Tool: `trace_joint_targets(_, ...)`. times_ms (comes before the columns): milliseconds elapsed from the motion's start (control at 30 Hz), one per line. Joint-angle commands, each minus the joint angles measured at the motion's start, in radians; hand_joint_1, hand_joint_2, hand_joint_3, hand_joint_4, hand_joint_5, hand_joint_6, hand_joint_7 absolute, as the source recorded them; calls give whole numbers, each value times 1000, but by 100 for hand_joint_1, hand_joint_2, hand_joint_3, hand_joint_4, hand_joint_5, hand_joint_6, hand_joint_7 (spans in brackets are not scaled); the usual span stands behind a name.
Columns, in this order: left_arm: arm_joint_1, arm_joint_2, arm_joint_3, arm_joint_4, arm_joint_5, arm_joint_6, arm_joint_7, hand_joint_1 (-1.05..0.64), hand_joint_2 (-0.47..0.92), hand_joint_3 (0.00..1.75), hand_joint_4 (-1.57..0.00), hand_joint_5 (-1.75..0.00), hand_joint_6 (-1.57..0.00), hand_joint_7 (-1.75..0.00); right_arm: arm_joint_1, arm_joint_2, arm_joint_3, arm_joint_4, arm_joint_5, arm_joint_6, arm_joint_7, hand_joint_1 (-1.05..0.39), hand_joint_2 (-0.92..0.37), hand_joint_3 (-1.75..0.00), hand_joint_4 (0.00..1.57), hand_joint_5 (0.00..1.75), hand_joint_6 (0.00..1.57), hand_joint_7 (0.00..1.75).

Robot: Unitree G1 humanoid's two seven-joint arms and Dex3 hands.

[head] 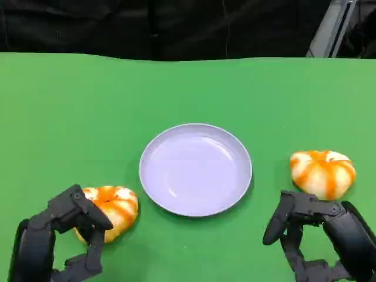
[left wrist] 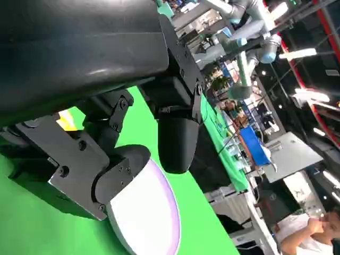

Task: Grasp the bread from the table and place it into the plate.

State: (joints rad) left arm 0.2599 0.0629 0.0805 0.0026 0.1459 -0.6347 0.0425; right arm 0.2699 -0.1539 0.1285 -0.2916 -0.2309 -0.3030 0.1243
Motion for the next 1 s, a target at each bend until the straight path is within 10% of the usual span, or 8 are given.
trace_joint_targets(33, -1, 12, 8, 4, -5, -7, 5, -1, 48, 121, -84, -175, -75, -158, -3, -10, -6, -2, 1, 0, -5, 12, -31, -145, 84, 167, 80, 133)
trace_joint_targets(800, 1, 10, 8, -5, -11, 1, 4, 0, 47, 123, -83, -172, -76, -155, -3, -13, -6, -8, 2, 6, 0, 12, -31, -144, 84, 165, 81, 132)
trace_joint_targets(1000, -19, 15, 19, 40, 15, -68, 27, -4, 56, 91, -65, -110, -67, -69, 0, -11, -4, -10, -3, 3, -4, 12, -31, -144, 85, 166, 81, 132)
